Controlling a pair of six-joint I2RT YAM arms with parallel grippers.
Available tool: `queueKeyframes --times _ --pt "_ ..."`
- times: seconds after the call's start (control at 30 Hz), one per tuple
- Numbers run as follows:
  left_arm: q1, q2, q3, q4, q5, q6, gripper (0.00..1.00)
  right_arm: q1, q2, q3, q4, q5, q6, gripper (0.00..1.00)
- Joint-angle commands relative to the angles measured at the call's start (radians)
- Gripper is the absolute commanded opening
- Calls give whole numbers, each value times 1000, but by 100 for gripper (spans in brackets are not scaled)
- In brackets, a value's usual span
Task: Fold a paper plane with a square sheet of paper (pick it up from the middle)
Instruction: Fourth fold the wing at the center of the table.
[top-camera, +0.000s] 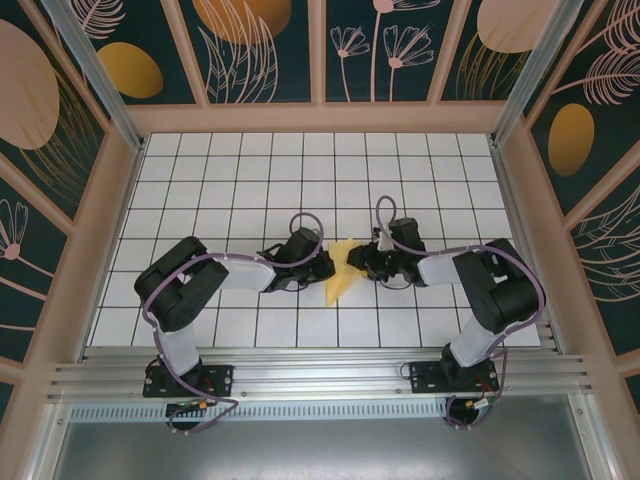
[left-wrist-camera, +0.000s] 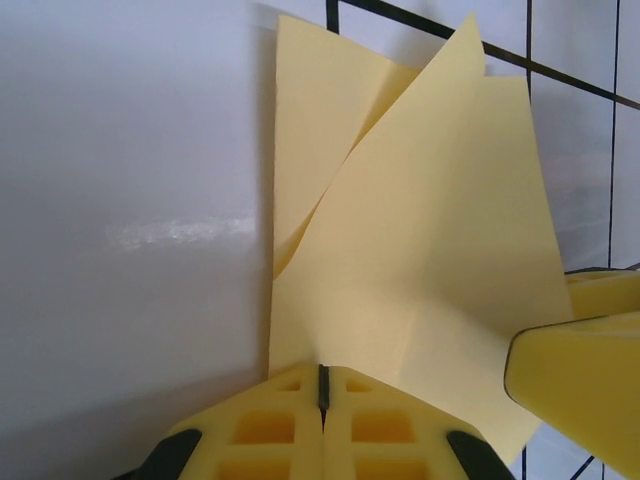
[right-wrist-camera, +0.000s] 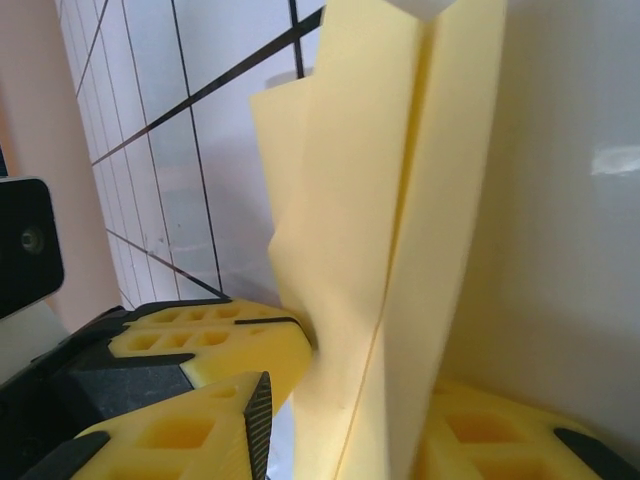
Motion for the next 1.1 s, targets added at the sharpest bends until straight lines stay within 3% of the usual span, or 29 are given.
queueKeyframes --times 0.0,0.37,0.6,1.07 --pt "3 -18 -31 21 2 -40 7 22 -19 -12 78 4 37 36" --pt "3 -36 -98 139 -7 -144 8 57 -24 -28 99 107 115 37" --pt "3 -47 -111 163 -15 -169 8 77 -5 -15 106 100 122 27" --pt "4 -56 -137 228 4 -199 9 83 67 69 54 79 41 27"
